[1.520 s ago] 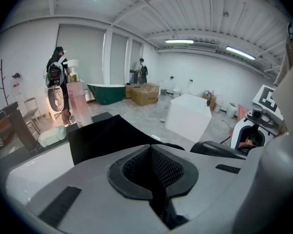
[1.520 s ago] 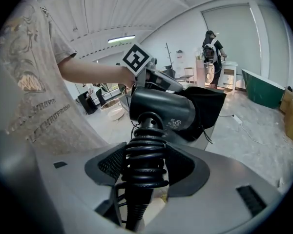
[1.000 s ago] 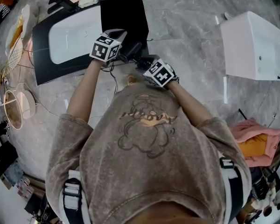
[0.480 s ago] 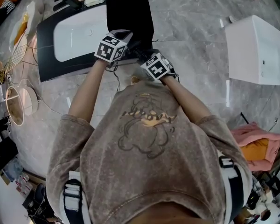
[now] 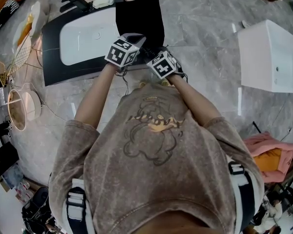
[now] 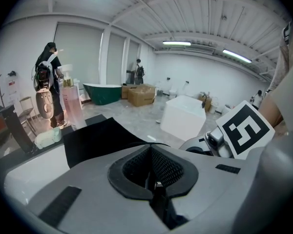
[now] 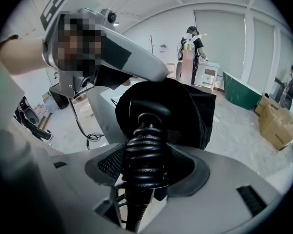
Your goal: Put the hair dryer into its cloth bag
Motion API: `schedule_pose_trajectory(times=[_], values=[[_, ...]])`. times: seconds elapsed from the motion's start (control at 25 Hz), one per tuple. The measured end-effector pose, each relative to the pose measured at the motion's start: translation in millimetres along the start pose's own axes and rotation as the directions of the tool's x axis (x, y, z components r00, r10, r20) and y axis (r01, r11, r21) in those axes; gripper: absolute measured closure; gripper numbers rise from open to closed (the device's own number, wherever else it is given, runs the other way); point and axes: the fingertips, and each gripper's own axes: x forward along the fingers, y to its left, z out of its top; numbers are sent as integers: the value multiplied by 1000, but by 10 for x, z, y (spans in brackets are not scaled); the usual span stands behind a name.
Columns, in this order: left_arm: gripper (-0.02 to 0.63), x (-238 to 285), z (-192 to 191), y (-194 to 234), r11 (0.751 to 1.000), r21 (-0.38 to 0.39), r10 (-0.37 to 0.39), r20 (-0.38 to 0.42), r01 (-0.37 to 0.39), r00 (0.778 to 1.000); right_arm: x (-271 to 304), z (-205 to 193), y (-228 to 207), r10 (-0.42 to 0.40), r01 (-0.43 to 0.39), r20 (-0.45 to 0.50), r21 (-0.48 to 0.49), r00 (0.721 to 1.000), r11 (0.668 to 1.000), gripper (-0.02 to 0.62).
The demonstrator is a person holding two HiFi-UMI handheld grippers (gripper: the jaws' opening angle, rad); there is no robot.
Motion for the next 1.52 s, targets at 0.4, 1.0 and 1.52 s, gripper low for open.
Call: schedule_pose_trajectory(times=[0.4, 1.0, 1.52], values=[[586, 20, 65, -30, 999, -28, -29, 20, 30, 999, 119, 209, -243, -61, 61, -5, -71, 998, 996, 348], [586, 93, -40, 3, 997, -62, -41, 0, 41, 999, 353, 130, -286, -42, 37, -27, -170, 999, 985, 344], [586, 114, -81, 20, 995, -89, -44, 6, 45, 999, 109, 156, -235, -23, 30, 36, -181, 999, 983, 334]])
